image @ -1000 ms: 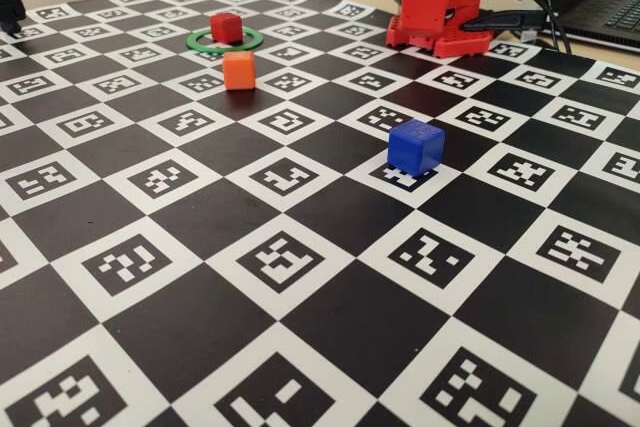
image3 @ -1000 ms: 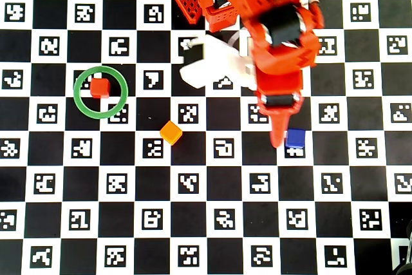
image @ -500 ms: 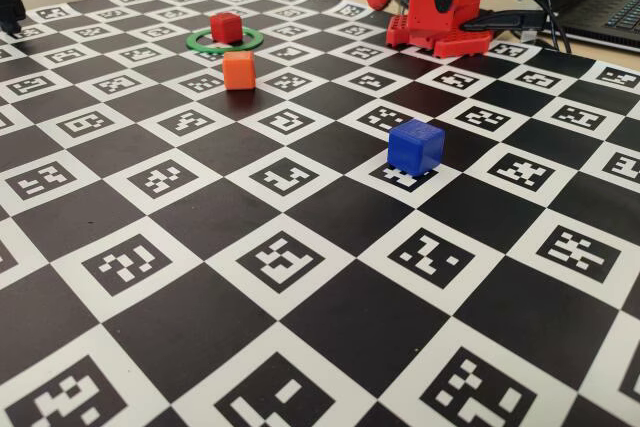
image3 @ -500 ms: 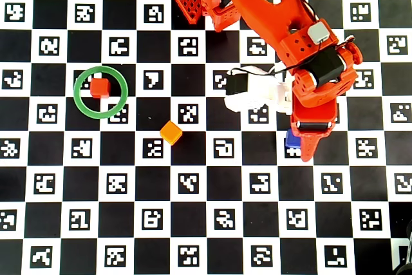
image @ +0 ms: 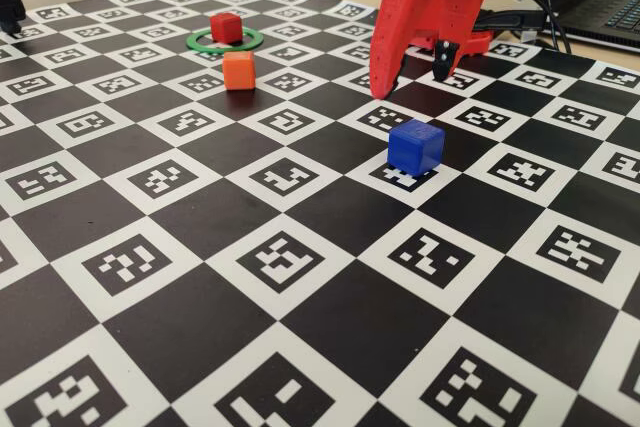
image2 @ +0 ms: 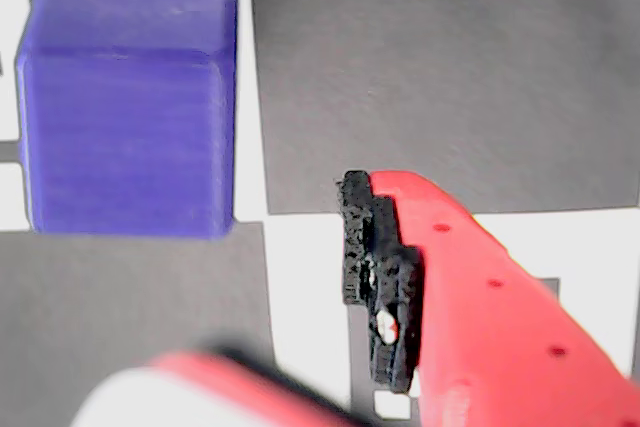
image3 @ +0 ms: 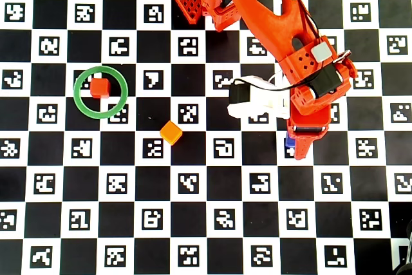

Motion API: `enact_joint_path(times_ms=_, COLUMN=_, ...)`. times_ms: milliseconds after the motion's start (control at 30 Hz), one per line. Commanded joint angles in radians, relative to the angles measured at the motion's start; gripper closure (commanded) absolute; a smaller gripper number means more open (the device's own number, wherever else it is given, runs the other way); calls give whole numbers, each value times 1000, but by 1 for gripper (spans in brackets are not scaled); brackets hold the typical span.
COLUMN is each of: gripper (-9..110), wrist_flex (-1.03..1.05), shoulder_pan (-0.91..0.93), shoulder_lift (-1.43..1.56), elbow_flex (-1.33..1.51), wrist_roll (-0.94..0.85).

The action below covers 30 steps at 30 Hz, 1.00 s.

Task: Grab the red cube then put it in the green circle then put the blue cube on top and finally the orange cube on top

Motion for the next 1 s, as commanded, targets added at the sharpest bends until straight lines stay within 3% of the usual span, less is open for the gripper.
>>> enact_joint_path(times_ms=0, gripper=59, wrist_flex=-46, shoulder_pan=-8, shoulder_lift=9, elbow_flex=-2, wrist_roll=14)
enact_joint_path(times_ms=967, gripper=63, wrist_flex=-137, shoulder_pan=-23, shoulder_lift=-117, elbow_flex=-15, wrist_roll=55)
